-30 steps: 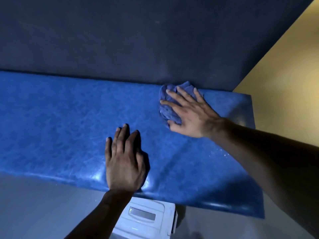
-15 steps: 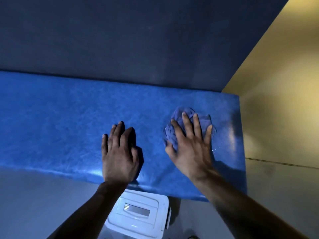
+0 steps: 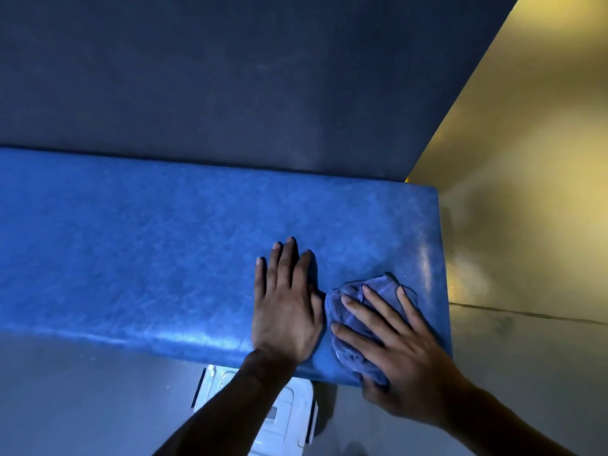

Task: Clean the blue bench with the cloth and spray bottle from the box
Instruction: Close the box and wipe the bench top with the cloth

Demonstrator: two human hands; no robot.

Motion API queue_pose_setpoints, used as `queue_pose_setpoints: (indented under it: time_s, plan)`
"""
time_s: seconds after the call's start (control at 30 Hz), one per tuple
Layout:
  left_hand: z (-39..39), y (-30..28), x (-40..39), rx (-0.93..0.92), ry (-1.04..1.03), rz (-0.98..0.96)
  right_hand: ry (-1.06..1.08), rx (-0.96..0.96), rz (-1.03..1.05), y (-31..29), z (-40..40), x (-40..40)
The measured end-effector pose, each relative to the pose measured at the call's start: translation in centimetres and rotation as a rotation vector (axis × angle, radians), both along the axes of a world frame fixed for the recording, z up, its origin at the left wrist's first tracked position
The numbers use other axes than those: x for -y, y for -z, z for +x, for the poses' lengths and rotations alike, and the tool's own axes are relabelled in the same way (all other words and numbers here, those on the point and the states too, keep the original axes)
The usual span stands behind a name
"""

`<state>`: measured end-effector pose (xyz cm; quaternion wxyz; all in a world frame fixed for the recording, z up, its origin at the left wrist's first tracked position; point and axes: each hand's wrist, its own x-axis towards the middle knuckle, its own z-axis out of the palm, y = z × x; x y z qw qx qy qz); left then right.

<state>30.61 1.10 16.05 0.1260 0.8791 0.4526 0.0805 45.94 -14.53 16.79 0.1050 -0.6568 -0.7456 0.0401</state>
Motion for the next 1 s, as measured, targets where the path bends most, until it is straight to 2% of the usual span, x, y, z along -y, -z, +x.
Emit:
queue_pose_setpoints:
  time_s: [0.17,0.3,0.47,0.63,0.8,0.9,1.0]
  plan:
    - [-0.3,0.5,0.0,-0.023,0.000,0.002,-0.209,0.136,-0.165,-0.3,4.1,-2.3]
    - [0.0,0.9,0.0,-0.016,-0.021,0.014,-0.210,0.199,-0.162,-0.3,7.6,-5.9]
    - [0.1,1.0,0.0,0.012,-0.039,0.030,0.075,0.150,-0.080,0.6,10.8,-10.8]
    - [0.0,1.0,0.1,0.021,-0.038,0.045,0.585,-0.048,-0.025,1.8,10.8,-14.0]
    - [-0.1,1.0,0.2,0.032,-0.036,0.037,0.891,-0.225,-0.031,2.1,9.0,-13.6]
    - [0.0,0.8,0.2,0.040,-0.047,0.030,0.994,-0.293,-0.044,2.1,7.7,-11.6]
    - [0.0,0.8,0.3,0.027,-0.045,0.026,0.976,-0.238,0.014,2.1,5.6,-8.3]
